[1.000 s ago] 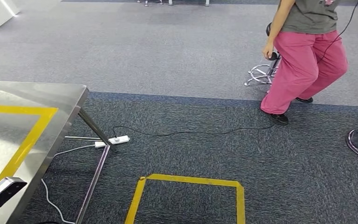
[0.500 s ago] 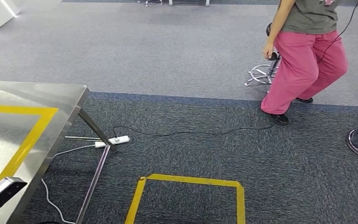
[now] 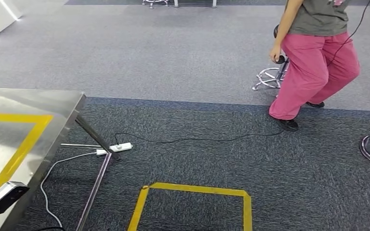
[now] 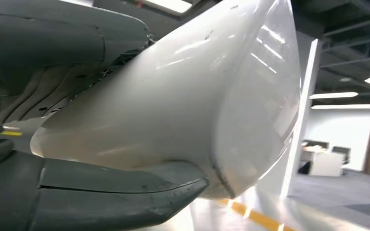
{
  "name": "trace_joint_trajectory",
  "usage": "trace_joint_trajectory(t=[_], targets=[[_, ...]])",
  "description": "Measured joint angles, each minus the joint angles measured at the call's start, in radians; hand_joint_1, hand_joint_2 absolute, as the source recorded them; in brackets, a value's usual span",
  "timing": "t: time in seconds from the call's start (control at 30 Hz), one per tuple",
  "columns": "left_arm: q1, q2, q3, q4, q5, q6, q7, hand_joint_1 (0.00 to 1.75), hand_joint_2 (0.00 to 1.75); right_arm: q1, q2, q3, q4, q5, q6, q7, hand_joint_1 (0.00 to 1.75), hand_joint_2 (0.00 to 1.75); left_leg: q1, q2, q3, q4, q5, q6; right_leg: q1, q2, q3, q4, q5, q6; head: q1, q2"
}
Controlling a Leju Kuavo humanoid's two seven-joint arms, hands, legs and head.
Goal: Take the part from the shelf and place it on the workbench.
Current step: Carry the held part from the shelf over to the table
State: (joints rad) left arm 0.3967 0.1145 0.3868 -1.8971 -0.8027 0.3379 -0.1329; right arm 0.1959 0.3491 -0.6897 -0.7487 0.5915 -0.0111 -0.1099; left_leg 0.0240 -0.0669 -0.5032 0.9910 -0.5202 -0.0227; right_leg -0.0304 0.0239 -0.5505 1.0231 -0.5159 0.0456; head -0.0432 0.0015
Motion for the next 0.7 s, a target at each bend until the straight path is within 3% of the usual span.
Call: trace_joint_trajectory(t=[0.07,0.13,0.23,0.27,0.3,0.37,0.43,0.5,0.6,0.63,0.7], targets=[[0.0,-0.001,0.001,0.0,-0.002,0.0,0.0,1.75,1.75,0.001,0.0,0.0,-0.001,0.0,0.0,0.0,0.0,0.0,0.004,0.004,0.002,0.004,-0.006,-0.003,0.002,-0.005,0.006,0.003,-0.005,-0.018,-0.001,0.0],[-0.002,-0.001,0.001,0.0,-0.003,0.0,0.0,1.75,1.75,0.001,0.0,0.0,-0.002,0.001,-0.001,0.0,0.0,0.0,0.004,0.031,-0.025,0.065,-0.035,-0.005,0.005,-0.012,0.015,0.0,-0.011,-0.033,-0.002,0.0],[-0.003,-0.001,0.001,0.0,-0.003,0.0,0.0,1.75,1.75,0.003,0.0,0.0,-0.002,0.001,-0.001,-0.001,0.0,0.0,0.002,0.057,-0.146,0.27,-0.103,-0.001,0.015,-0.024,0.031,-0.001,-0.028,-0.046,-0.002,0.0],[-0.002,-0.001,0.001,0.0,-0.003,0.0,0.0,1.75,1.75,0.004,0.0,0.0,-0.002,0.001,-0.001,-0.001,0.0,0.0,0.001,0.058,-0.179,0.312,-0.103,0.003,0.018,-0.027,0.039,-0.001,-0.036,-0.047,-0.002,0.0],[-0.001,-0.002,0.001,0.0,-0.003,0.0,0.0,1.75,1.75,0.005,0.0,0.0,-0.002,0.001,-0.001,-0.001,0.0,0.0,-0.001,0.058,-0.194,0.318,-0.081,0.009,0.022,-0.029,0.05,-0.001,-0.045,-0.047,-0.002,0.0],[0.0,-0.002,0.001,0.0,-0.003,0.0,0.0,1.75,1.75,0.005,0.0,0.001,-0.002,0.001,-0.001,-0.001,0.0,0.0,-0.008,0.059,-0.174,0.229,0.011,0.023,0.025,-0.032,0.074,-0.002,-0.064,-0.047,-0.002,0.0],[0.0,-0.001,0.002,0.0,-0.003,0.0,0.001,1.75,1.75,0.005,0.001,0.001,-0.002,0.001,-0.001,-0.001,0.0,0.0,-0.022,0.066,-0.136,0.126,0.066,0.038,0.027,-0.034,0.087,-0.003,-0.082,-0.042,0.0,0.0],[-0.001,-0.001,0.003,-0.001,-0.003,0.0,0.001,1.75,1.75,0.006,0.002,0.002,-0.002,0.001,-0.001,-0.001,0.0,0.0,-0.034,0.071,-0.119,0.078,0.056,0.047,0.025,-0.038,0.092,-0.008,-0.088,-0.032,0.003,0.0],[0.002,0.0,0.005,-0.003,-0.003,0.0,0.001,1.75,1.75,0.008,0.002,0.002,-0.002,0.001,-0.001,-0.001,0.0,0.0,-0.033,0.064,-0.087,0.039,0.044,0.056,0.021,-0.042,0.099,0.014,-0.082,-0.018,0.003,0.0],[0.002,0.0,0.006,-0.004,-0.003,0.0,0.001,1.75,1.75,0.007,0.002,0.002,-0.002,0.001,-0.001,-0.001,0.0,0.0,-0.032,0.062,-0.073,0.032,0.041,0.06,0.021,-0.038,0.078,0.052,-0.085,-0.015,0.005,0.0],[0.0,-0.002,0.005,-0.004,-0.003,0.0,0.001,1.75,1.75,0.006,0.001,0.003,-0.002,0.001,-0.001,-0.001,0.0,0.0,-0.031,0.06,-0.052,0.026,0.027,0.067,0.021,-0.029,-0.004,0.175,-0.116,-0.011,0.009,0.0]])
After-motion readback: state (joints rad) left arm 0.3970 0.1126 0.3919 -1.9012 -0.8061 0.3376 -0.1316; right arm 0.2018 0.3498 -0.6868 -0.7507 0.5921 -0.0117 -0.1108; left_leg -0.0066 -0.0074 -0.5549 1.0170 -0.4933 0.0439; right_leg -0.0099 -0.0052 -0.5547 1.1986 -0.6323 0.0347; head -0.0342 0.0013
